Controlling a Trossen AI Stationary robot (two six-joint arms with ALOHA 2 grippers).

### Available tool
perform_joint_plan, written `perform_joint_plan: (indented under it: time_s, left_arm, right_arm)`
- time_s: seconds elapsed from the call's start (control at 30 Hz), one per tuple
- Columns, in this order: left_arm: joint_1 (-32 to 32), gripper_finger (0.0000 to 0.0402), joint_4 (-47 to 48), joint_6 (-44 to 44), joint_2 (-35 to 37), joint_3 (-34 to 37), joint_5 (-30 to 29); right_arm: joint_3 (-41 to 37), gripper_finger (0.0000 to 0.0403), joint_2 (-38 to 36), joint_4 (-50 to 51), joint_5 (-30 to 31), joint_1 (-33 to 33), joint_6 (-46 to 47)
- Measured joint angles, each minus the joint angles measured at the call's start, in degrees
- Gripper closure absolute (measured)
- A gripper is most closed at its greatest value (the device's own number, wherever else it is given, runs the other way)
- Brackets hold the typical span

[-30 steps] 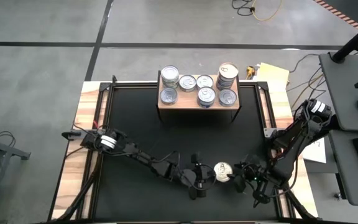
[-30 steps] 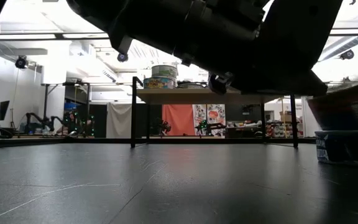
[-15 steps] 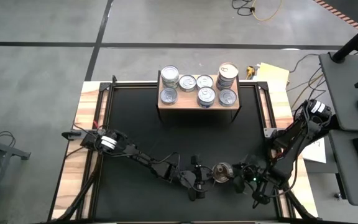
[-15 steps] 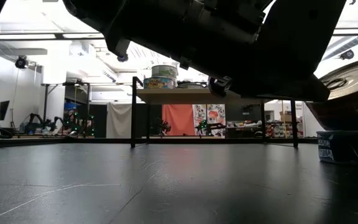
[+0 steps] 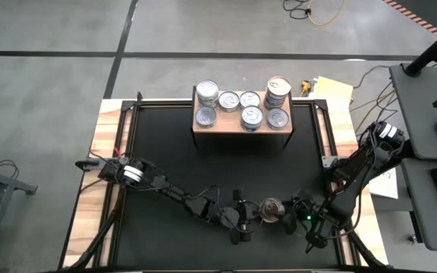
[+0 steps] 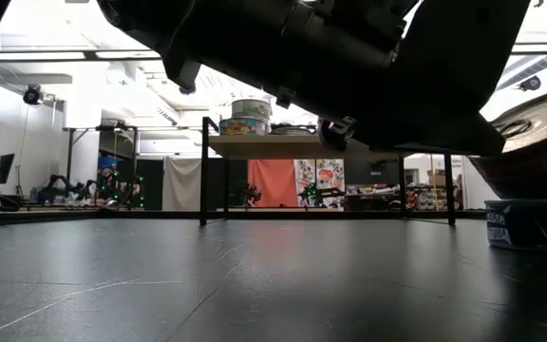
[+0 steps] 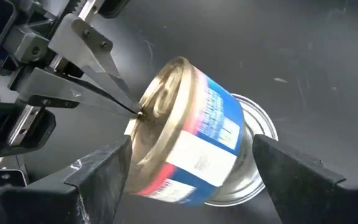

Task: Stack canned seafood by type on shelf
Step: Stack the blue pink tuna can on top of the blue pink tuna can on the shelf

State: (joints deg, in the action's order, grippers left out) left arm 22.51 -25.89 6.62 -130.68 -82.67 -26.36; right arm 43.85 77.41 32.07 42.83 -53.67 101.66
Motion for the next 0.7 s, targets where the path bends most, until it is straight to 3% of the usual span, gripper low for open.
perform_joint_plan:
  time_s: [0.53, 0.7]
  left_arm:
    - [0.1, 0.0401, -0.1, 0.3, -0.1, 0.0, 0.4]
    - [0.1, 0.0401, -0.5, 0.3, -0.1, 0.0, 0.4]
  right_arm:
    - [-2.9, 0.0079, 0.0, -11.1, -0.4, 1.3, -6.2]
    - [-2.9, 0.0106, 0.4, -11.1, -0.8, 2.5, -7.2]
